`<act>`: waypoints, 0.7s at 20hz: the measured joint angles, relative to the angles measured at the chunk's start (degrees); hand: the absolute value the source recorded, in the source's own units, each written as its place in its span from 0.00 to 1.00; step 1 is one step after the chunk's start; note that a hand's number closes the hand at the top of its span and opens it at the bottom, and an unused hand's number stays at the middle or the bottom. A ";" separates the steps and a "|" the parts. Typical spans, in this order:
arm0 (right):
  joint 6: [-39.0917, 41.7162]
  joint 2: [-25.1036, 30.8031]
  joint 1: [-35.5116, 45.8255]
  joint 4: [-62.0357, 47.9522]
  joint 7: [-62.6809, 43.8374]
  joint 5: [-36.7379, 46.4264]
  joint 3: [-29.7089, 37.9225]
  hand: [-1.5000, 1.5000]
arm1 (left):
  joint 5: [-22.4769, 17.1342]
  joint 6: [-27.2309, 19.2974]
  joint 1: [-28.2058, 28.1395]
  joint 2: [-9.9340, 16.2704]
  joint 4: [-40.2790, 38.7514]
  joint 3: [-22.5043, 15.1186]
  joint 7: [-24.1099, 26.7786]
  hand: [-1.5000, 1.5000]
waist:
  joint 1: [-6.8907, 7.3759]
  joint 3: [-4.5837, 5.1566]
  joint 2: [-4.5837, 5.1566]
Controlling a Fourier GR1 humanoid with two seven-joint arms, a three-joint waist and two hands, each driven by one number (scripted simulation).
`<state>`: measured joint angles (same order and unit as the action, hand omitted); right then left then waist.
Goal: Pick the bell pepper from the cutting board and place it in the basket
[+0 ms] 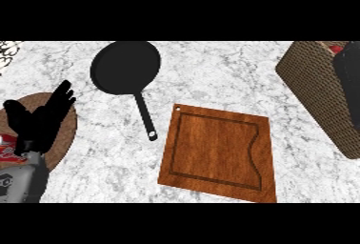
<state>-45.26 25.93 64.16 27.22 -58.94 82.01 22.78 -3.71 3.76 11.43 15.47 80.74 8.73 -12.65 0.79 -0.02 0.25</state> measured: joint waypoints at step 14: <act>-8.64 1.33 -5.08 14.22 1.85 -4.78 5.06 0.00 | 0.07 -0.32 -0.17 0.40 0.29 1.10 -1.45 0.50 | -1.68 0.03 -0.75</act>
<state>-53.91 27.26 59.08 41.44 -57.09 77.23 27.84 -3.64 3.45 11.26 15.87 81.04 9.83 -14.10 -0.90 0.01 -0.50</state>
